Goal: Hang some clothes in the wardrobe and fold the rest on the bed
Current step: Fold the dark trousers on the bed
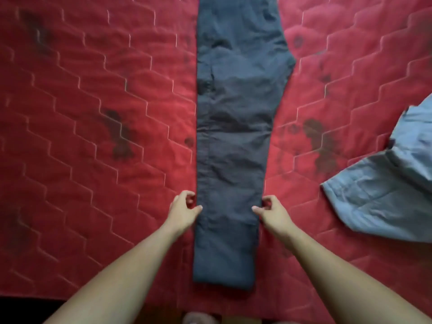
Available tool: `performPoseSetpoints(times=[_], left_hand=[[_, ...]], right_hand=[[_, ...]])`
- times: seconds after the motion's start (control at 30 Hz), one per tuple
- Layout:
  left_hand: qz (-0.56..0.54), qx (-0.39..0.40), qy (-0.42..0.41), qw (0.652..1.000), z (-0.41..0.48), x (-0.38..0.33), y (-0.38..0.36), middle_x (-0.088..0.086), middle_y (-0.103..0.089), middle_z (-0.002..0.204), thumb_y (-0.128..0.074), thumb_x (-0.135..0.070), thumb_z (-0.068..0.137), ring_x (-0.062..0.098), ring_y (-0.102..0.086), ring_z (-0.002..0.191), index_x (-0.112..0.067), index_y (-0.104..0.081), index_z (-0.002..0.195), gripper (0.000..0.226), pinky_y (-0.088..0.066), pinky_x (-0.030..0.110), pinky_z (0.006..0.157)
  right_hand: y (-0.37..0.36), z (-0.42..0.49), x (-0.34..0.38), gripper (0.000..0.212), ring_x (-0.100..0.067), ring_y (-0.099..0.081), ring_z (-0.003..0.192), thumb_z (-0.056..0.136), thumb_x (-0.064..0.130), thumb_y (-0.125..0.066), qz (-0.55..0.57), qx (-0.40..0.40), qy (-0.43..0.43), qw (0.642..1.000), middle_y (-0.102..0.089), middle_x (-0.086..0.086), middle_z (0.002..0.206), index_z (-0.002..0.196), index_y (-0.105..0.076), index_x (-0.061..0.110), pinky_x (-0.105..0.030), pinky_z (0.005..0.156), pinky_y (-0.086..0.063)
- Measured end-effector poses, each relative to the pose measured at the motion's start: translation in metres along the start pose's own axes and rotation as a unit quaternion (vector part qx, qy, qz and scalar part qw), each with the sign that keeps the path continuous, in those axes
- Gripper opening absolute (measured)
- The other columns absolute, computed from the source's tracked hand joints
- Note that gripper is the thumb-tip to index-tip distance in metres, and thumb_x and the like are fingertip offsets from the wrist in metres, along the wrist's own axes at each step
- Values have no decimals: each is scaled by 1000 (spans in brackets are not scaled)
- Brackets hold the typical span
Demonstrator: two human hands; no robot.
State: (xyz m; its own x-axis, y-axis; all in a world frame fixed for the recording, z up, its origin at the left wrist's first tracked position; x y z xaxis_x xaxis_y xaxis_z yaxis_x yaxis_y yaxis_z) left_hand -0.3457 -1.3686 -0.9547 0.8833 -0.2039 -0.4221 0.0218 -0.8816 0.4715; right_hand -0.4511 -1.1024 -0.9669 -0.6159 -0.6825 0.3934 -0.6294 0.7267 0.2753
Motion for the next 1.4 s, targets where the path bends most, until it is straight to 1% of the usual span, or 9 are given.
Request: performPoseSetpoints(times=[0.27,0.53,0.67,0.77,0.93,1.1,1.23,1.33,1.4], left_hand=[[-131,61,-10,989,-29,17,-32,0,-72,100,-68,0,90,9,-67,85,-14,-60,105,22,-54,24,79],[-184,197,48,962,-63,54,-65,-7,-77,94,-68,-5,93,6,-73,82,-17,-71,99,14,-57,18,70],[-251,186,120,942,-78,70,-69,5,-77,106,-59,-22,101,16,-74,89,-12,-70,110,17,-61,31,73],[-261,225,153,926,-89,72,-75,0,-75,112,-52,-11,103,12,-74,86,-24,-61,118,22,-61,31,65],[-306,136,34,942,-90,49,-41,12,-72,110,-48,9,98,23,-72,96,-44,-36,143,71,-60,37,80],[-383,170,-4,908,-88,2,2,13,-68,114,-33,15,89,25,-62,83,-16,-77,107,57,-56,31,61],[-294,131,-159,933,-79,-66,50,5,-75,101,-56,11,92,14,-64,74,-21,-79,101,41,-54,21,61],[-115,33,-349,929,-64,-134,92,-1,-63,100,-69,1,87,6,-61,90,-13,-76,100,20,-48,18,79],[-110,-2,-375,920,-35,-170,107,-6,-57,95,-64,-4,83,4,-56,85,-15,-72,89,15,-45,19,74]], right_hand=[[-34,-45,-20,40,-23,-63,73,90,18,-67,-24,-110,68,991,-66,-1,78,108,-36,35,-36,68,-46],[-50,-56,-67,9,-26,-68,88,94,12,-65,-12,-22,43,999,-73,-5,93,100,-60,15,-40,83,-53],[-45,-65,-87,4,-21,-51,60,101,10,-56,75,-5,11,997,-58,-9,70,100,-52,12,-35,56,-40],[-46,-76,-88,32,-15,-50,56,97,4,-59,94,30,0,995,-57,-6,75,116,-40,21,-30,48,-40],[-34,-94,-56,59,-20,-50,62,87,-17,-47,147,51,37,987,-61,-5,77,114,-55,35,-31,55,-39],[-10,-111,7,76,-8,-51,50,79,-21,-33,281,124,31,951,-62,2,72,125,-66,30,-26,47,-49],[14,-122,76,76,-14,-69,81,72,-28,-28,303,229,84,921,-72,-9,111,114,-74,15,-27,50,-55],[49,-112,141,58,-16,-64,83,80,-26,-49,168,151,259,939,-71,-8,105,106,-73,20,-23,61,-49],[73,-99,193,35,-11,-59,86,81,0,-67,23,36,372,927,-68,-7,99,94,-71,32,-21,76,-45]])
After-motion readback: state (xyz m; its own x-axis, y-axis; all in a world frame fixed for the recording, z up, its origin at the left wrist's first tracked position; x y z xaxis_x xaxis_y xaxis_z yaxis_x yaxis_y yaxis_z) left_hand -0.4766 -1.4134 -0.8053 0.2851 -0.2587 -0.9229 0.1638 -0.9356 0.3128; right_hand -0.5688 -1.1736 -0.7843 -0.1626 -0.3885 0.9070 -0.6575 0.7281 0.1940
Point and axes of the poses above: each hand's wrist, its own z-axis towards the middle knuckle, its own y-axis out of the back of the hand, x = y × z, the point moved 8 cm from there along z, towards the middle knuckle
